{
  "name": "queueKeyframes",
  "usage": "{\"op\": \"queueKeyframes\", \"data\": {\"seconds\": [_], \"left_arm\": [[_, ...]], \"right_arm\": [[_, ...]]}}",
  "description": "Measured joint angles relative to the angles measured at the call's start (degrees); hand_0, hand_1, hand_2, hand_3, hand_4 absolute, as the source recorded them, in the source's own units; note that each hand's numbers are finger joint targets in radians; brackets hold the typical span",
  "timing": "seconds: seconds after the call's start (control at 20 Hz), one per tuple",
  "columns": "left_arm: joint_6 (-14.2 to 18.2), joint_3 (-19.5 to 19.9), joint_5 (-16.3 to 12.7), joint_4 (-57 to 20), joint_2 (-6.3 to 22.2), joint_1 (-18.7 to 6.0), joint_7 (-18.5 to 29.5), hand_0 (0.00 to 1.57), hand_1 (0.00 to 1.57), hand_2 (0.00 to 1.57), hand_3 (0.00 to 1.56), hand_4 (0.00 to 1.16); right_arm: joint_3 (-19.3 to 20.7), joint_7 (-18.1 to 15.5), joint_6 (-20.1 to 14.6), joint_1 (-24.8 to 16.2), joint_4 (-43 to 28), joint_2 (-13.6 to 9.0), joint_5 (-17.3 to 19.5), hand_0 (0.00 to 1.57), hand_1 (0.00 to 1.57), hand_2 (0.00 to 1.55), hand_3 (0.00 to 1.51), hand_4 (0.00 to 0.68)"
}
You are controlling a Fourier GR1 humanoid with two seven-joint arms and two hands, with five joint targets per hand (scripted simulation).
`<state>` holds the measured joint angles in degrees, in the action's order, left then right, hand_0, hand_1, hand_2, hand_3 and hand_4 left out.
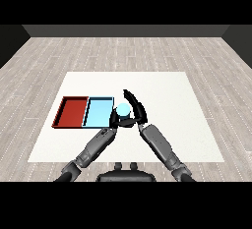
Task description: Pick the blue can and put it in the blue box
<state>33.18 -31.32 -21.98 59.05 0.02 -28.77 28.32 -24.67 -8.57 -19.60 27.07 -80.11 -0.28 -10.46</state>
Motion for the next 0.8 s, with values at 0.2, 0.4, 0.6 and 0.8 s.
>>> {"op": "queueKeyframes", "data": {"seconds": [0.2, 0.4, 0.6, 0.8], "left_arm": [[-0.2, 1.6, 1.81, -0.53, 0.28, 0.0, 0.16, 1.57, 1.57, 1.57, 1.48, 1.15], [0.07, 3.4, 3.85, -0.56, 0.9, 0.18, -0.53, 1.57, 1.57, 1.57, 1.47, 1.12], [0.03, 6.43, 5.27, -1.05, 3.47, -1.02, -2.39, 1.57, 1.57, 1.56, 1.47, 1.15], [-0.28, 10.06, 5.86, -3.17, 7.81, -2.1, -3.64, 1.57, 1.57, 1.56, 1.49, 1.13]], "right_arm": [[3.13, -0.46, 3.1, -3.43, -4.39, -1.5, -1.89, 0.0, 0.0, 0.0, 0.0, 0.0], [5.51, -2.28, 8.24, -7.62, -8.29, -3.64, -4.31, 0.0, 0.0, 0.0, 0.0, 0.0], [8.5, -2.66, 10.55, -11.29, -13.38, -6.46, -5.64, 0.0, 0.0, 0.0, 0.0, 0.0], [11.81, -2.48, 11.18, -15.28, -19.47, -9.18, -7.02, 0.0, 0.0, 0.0, 0.0, 0.0]]}}
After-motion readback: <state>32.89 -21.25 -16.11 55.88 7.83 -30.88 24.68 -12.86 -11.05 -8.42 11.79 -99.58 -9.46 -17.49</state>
